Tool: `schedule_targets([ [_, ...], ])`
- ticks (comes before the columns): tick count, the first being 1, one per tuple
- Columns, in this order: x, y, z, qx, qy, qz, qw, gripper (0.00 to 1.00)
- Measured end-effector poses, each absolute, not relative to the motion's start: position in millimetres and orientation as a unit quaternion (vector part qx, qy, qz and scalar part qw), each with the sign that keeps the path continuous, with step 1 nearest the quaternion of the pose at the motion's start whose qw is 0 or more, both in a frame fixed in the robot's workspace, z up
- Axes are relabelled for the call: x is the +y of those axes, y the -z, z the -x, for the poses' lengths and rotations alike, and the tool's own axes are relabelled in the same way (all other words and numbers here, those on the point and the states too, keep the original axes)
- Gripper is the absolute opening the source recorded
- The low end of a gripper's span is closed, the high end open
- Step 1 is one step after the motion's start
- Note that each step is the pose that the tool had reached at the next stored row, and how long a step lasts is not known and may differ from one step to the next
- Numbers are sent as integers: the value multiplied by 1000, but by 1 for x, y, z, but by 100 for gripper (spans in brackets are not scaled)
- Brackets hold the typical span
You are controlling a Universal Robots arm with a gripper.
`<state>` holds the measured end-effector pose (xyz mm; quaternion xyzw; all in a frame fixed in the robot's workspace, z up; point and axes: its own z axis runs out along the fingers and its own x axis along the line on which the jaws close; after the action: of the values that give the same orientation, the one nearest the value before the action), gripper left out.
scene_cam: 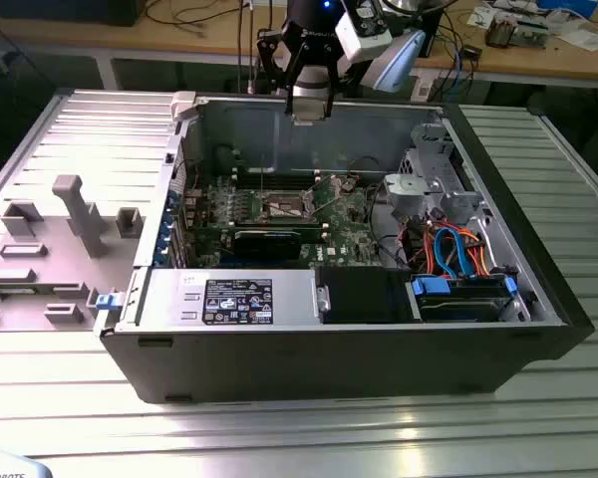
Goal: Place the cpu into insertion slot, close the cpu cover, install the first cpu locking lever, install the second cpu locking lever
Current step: 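Place the cpu into insertion slot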
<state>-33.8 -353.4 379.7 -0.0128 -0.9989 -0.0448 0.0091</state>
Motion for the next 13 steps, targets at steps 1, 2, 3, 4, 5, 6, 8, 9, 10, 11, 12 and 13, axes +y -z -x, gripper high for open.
schedule_targets([
  [1,-353,-380,34,-999,45,13,9,54],
  [2,-353,-380,34,-999,45,13,9,54],
  [3,-353,-380,34,-999,45,13,9,54],
  [4,-353,-380,34,-999,45,13,9,54],
  [5,-353,-380,34,-999,45,13,9,54],
  [6,-353,-380,34,-999,45,13,9,54],
  [8,-353,-380,34,-999,45,13,9,54],
  [9,-353,-380,34,-999,45,13,9,54],
  [10,-353,-380,34,-999,45,13,9,54],
  [11,-353,-380,34,-999,45,13,9,54],
  [12,-353,-380,34,-999,45,13,9,54],
  [13,-353,-380,34,-999,45,14,9,54],
])
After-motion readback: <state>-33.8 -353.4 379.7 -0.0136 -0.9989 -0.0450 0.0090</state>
